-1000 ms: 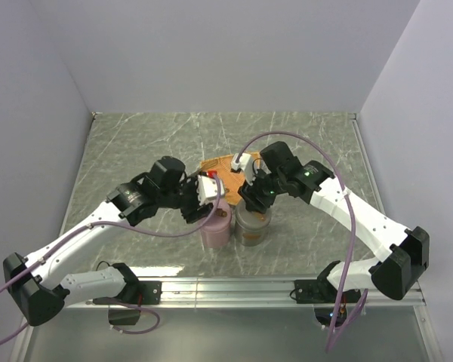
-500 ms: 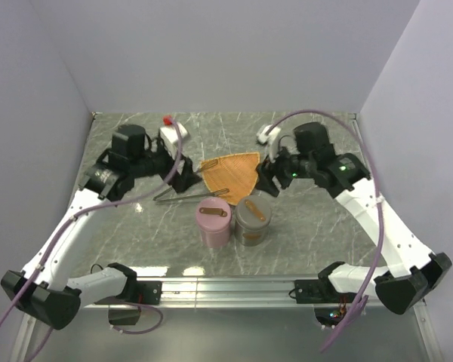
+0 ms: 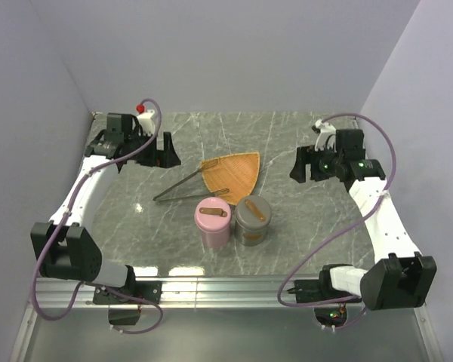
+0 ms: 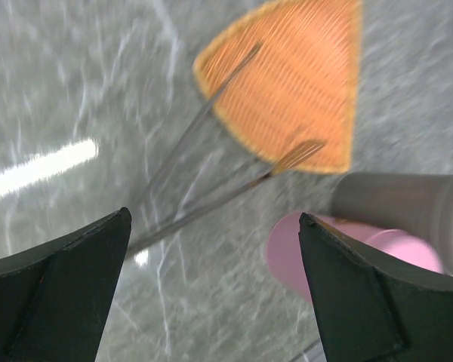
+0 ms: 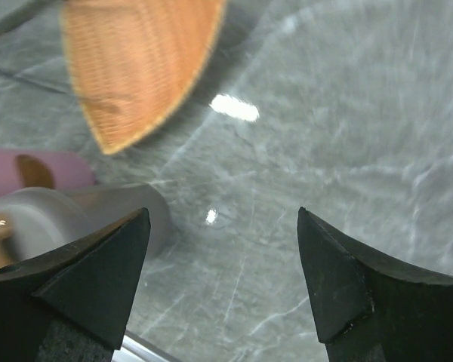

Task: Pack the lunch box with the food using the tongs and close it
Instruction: Reset both arms

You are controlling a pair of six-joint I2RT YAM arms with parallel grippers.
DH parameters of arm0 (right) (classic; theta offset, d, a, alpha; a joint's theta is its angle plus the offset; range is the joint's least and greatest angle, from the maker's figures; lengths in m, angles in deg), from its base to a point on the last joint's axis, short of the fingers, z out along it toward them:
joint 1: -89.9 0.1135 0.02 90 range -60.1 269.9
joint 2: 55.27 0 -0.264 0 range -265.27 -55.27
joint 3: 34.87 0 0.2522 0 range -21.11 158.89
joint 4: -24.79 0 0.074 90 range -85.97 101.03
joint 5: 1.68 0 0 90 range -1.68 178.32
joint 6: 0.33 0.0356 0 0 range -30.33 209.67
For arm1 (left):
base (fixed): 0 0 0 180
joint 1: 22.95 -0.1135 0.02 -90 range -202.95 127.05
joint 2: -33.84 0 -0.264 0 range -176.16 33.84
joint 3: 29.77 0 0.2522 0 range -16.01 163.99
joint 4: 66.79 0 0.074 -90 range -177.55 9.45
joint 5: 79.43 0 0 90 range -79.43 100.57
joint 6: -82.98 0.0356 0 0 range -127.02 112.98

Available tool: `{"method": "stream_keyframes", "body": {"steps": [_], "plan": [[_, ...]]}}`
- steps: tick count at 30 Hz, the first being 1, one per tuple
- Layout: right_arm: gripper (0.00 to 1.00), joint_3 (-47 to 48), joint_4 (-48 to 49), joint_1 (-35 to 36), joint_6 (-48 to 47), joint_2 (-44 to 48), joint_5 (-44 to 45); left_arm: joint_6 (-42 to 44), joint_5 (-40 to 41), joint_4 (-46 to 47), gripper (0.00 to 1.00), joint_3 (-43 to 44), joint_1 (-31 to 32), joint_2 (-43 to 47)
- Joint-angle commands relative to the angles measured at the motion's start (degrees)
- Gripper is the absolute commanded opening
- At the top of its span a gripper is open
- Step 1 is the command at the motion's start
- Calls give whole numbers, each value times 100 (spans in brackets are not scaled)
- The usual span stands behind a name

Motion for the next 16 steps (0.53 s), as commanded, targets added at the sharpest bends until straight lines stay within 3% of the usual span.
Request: {"method": "stream_keyframes", "body": {"steps": [1, 7, 16], "plan": [[86, -607, 835, -50, 653, 131, 413, -94, 576, 176, 99, -424, -44, -105], [86, -1382, 1313, -85, 409, 35, 1028, 29, 1114, 713, 99, -1057, -97, -149], [87, -1532, 1383, -103, 365, -141, 933, 91, 1343, 854, 100, -1286, -115, -70]]}}
